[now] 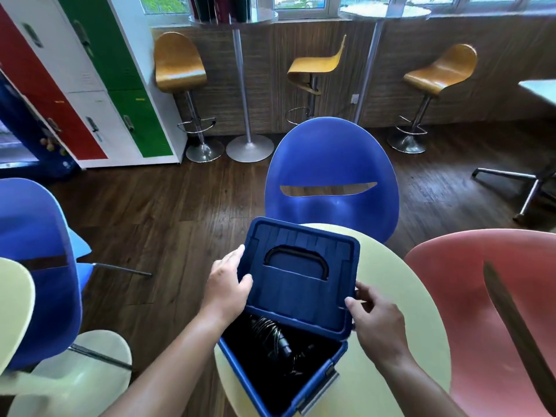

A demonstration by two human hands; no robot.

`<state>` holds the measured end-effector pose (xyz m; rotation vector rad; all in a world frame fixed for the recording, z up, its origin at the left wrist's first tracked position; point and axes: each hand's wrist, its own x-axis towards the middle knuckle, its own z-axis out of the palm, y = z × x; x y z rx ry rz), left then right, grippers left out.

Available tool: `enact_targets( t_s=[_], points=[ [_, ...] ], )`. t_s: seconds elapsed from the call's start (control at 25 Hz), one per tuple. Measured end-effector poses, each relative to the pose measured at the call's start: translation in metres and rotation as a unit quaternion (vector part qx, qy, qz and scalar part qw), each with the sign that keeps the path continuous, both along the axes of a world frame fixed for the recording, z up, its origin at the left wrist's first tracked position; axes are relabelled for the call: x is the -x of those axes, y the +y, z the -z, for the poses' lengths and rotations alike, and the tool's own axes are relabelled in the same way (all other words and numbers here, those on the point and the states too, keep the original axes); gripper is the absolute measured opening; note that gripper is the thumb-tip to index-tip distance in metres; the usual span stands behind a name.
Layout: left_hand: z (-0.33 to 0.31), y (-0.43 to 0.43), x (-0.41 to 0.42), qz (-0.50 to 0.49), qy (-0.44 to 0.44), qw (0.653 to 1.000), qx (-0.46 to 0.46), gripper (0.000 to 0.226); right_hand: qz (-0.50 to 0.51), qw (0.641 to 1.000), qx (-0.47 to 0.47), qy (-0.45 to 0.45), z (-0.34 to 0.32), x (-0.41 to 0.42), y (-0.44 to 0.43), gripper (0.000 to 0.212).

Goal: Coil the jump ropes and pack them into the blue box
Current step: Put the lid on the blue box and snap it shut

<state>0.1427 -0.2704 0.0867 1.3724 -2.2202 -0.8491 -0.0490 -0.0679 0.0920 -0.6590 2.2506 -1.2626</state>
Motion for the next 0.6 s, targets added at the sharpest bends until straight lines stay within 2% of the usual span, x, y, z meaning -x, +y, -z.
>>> enact_targets(
  t_s=[0.24, 0.44, 0.6],
  points=[
    [0.008, -0.009, -0.024, 0.083, -0.055, 0.995, -0.017, 0.067, 0.039, 0.986, -0.026, -0.158, 0.018, -0.052, 0.043, 0.024],
    [0.023, -0.016, -0.032, 0.113, -0.120, 0.986, -0.040, 0.064, 0.048, 0.960, -0.041, -0.272, 0.017, -0.085, 0.062, 0.016],
    [0.032, -0.016, -0.036, 0.132, -0.130, 0.983, -0.013, 0.061, 0.039, 0.936, -0.051, -0.347, 0.010, -0.099, 0.063, 0.012]
  ],
)
